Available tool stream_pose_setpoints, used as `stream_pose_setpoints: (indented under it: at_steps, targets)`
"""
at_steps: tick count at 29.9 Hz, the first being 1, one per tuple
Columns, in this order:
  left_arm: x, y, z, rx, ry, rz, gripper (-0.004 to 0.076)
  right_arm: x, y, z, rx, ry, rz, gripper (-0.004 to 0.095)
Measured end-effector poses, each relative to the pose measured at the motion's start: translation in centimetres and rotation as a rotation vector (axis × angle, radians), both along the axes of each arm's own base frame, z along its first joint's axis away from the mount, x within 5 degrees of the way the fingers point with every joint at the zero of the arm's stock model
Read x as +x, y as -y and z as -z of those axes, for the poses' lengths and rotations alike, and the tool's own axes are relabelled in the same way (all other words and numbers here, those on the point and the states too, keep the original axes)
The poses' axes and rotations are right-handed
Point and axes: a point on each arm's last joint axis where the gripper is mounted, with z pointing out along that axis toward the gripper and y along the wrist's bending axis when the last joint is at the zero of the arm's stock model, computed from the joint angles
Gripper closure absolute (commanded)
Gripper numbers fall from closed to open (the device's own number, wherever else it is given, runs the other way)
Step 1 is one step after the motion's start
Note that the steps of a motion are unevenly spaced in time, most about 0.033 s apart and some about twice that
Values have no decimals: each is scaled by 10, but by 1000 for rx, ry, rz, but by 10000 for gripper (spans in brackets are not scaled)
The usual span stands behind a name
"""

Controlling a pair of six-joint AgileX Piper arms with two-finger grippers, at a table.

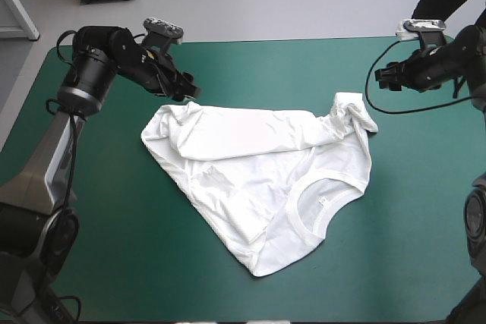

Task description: Fold the cloth

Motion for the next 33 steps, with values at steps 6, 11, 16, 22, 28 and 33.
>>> stream_pose_setpoints:
  at_steps: [6, 11, 16, 22, 28, 33]
  targets:
    - [-81, 67, 17, 39, -107, 254, 262, -52, -1, -6, -51, -22, 13, 319]
    - [-139, 103, 59, 118, -251, 426, 262, -99, -4, -9, -95, -2, 37, 319]
    - [-181, 115, 97, 207, -363, 537, 262, -136, -17, -14, -172, 27, 35, 319]
    - [-215, 113, 108, 252, -396, 620, 262, -155, -40, -11, -257, 9, -2, 319]
    - [-228, 120, 111, 269, -348, 735, 262, -158, -51, -11, -288, 5, -41, 326]
    - [-230, 129, 110, 268, -243, 819, 262, -158, -51, -11, -301, 4, -38, 331]
